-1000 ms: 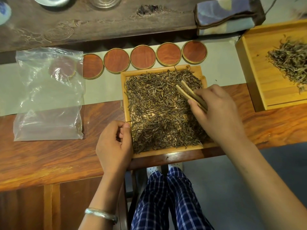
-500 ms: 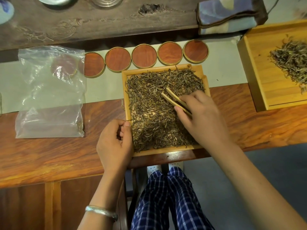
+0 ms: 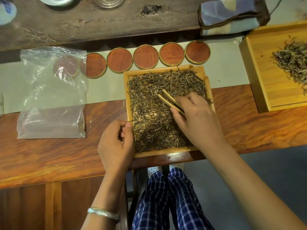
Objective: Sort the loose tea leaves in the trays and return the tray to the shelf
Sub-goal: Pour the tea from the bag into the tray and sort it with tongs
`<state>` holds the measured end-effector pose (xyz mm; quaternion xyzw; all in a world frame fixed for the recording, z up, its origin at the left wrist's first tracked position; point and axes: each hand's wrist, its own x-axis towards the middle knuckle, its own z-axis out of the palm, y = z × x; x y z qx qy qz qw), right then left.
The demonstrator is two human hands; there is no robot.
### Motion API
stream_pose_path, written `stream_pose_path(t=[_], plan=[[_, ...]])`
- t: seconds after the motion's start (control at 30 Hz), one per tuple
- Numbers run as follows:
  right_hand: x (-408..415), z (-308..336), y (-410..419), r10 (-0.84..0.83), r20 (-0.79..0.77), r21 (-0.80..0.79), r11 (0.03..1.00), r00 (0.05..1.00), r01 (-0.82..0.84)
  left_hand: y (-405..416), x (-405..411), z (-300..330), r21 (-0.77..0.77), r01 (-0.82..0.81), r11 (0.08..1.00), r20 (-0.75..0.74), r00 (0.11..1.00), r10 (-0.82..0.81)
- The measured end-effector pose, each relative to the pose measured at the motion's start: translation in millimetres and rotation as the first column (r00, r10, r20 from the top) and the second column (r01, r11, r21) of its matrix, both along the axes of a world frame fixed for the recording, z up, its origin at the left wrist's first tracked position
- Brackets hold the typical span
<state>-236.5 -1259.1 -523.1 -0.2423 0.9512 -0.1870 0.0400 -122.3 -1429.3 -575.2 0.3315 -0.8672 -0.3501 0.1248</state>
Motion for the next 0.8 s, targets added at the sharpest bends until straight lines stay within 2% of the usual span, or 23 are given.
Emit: stream_pose_path(t=[0.2,0.43,0.57,0.8], plan=[[-0.2,11.0,38.0,-0.097,0.016,-0.114,0.989,0.995,0.098,-2.4,-0.8,-1.0,-0.005,-0.002,1.000,0.005,1.000,0.002],[32.3,16.3,83.7,0.177,0.100,-0.094,0.981,0.979,-0.168,-0.6,0.2,-1.4,-0.002,0.010,1.000,0.002,1.000,-0.010],[35.5,7.7,81.6,0.173,0.066,-0.045,0.984,0.983,-0.170,-2.3,-2.6,-0.8,-0.005,0.029,1.000,-0.013,1.000,-0.029],[33.4,4.3,62.7,0.185,-0.042,-0.080,0.979,0.982,-0.188,-1.8,0.7,-2.1,-0.007,0.013,1.000,-0.004,1.000,-0.013]])
